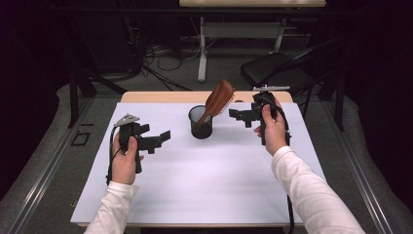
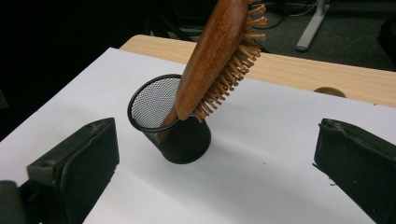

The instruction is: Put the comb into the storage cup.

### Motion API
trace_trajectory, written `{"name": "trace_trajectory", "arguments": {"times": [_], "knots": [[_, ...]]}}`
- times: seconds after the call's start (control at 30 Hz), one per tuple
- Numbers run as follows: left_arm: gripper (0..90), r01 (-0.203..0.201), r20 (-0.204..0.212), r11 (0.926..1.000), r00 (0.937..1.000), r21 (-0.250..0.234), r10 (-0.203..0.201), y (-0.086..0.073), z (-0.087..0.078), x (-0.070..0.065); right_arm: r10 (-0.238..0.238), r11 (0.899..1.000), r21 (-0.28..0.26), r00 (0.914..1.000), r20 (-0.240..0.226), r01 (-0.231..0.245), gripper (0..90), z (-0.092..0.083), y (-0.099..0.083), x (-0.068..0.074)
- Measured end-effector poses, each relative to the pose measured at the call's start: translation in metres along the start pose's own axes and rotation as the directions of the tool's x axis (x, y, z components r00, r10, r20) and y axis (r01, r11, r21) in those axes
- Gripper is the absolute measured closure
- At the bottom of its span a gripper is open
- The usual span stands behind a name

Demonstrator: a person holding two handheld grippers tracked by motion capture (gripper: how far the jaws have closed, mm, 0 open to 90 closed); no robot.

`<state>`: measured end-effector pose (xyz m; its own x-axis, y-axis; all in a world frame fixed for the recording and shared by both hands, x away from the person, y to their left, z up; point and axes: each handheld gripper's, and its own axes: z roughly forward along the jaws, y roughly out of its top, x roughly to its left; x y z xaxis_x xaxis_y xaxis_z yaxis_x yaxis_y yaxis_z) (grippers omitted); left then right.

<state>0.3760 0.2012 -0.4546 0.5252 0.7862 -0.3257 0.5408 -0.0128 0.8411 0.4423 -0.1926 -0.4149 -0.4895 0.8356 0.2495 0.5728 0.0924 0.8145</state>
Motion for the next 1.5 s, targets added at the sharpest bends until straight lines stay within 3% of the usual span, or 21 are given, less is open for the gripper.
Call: {"name": "trace_trajectory", "arguments": {"times": [0.47, 0.7, 1.07, 1.5], "knots": [[0.5, -0.022, 0.006, 0.9997, 0.9997, -0.008, 0.022, 0.005, -0.010, -0.007, -0.045, 0.999, 0.009, 0.9989, 0.014, 0.045, 0.0, -0.029, -0.024, 0.005], [0.5, -0.037, 0.016, 0.9991, 0.9992, 0.022, 0.036, 0.001, -0.015, -0.010, -0.040, 0.999, 0.024, 0.9992, 0.000, 0.040, 0.0, -0.044, -0.040, 0.003], [0.5, -0.021, 0.007, 0.9992, 0.9998, 0.035, 0.021, -0.005, -0.031, 0.002, -0.032, 0.999, 0.013, 0.9994, 0.011, 0.032, 0.0, -0.059, -0.055, -0.010], [0.5, -0.044, -0.015, 0.9978, 0.9989, 0.049, 0.045, -0.015, -0.055, 0.020, -0.042, 0.999, 0.005, 0.9991, 0.011, 0.042, 0.0, -0.071, -0.077, -0.014]]}}
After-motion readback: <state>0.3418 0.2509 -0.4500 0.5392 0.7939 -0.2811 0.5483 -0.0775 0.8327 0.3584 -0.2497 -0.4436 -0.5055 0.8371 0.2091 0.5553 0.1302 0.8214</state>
